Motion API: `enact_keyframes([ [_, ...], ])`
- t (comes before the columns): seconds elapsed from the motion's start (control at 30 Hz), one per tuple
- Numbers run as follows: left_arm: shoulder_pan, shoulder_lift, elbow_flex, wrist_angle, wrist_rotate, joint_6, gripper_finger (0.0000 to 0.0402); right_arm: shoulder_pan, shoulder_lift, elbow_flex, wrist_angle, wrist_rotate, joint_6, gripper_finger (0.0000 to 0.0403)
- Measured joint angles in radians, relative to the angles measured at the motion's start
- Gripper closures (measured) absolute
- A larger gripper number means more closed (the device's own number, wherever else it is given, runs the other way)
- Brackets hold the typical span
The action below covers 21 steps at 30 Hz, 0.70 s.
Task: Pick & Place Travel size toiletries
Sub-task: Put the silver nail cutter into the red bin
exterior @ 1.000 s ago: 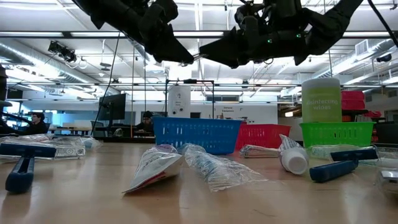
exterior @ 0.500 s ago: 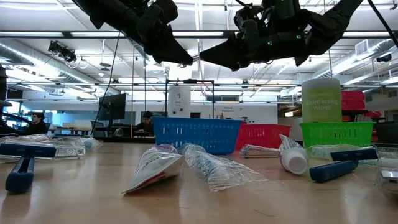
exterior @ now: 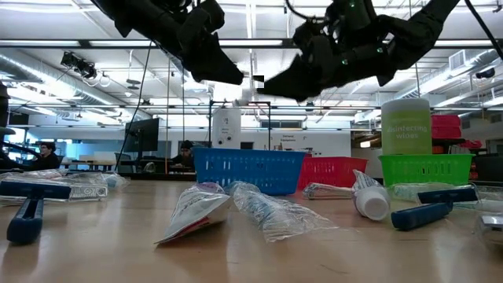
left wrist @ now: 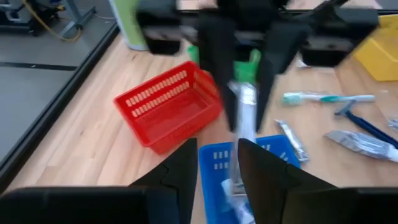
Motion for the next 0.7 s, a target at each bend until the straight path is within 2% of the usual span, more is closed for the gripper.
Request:
enact_keyframes([
  [0.13, 0.0, 0.0, 0.0, -0.002, -0.02, 0.0, 0.0268, 0.0, -0.002, 0.0, -0.043, 0.019, 0.006, 0.0342],
  [0.2, -0.001, 0.0, 0.0, -0.004, -0.031, 0.0, 0.0267, 0.001, -0.021, 0.0, -0.087, 0.067, 0.007, 0.0342],
  [0.33, -0.001, 0.0, 0.0, -0.007, -0.044, 0.0, 0.0269, 0.003, -0.12, 0.001, -0.252, 0.277, 0.032, 0.0341],
  [0.4, 0.0, 0.0, 0.0, -0.01, -0.043, -0.001, 0.0269, 0.002, -0.177, 0.001, -0.363, 0.387, 0.094, 0.0339],
  [0.5, -0.001, 0.0, 0.0, -0.01, -0.043, -0.005, 0.0267, 0.0, -0.241, 0.002, -0.518, 0.497, 0.229, 0.0339],
  [0.63, -0.001, 0.0, 0.0, -0.01, -0.045, 0.014, 0.0267, -0.002, -0.249, 0.001, -0.681, 0.539, 0.376, 0.0337],
  [0.7, -0.001, 0.0, 0.0, -0.007, -0.049, 0.024, 0.0268, -0.002, -0.233, -0.012, -0.682, 0.54, 0.399, 0.0334],
])
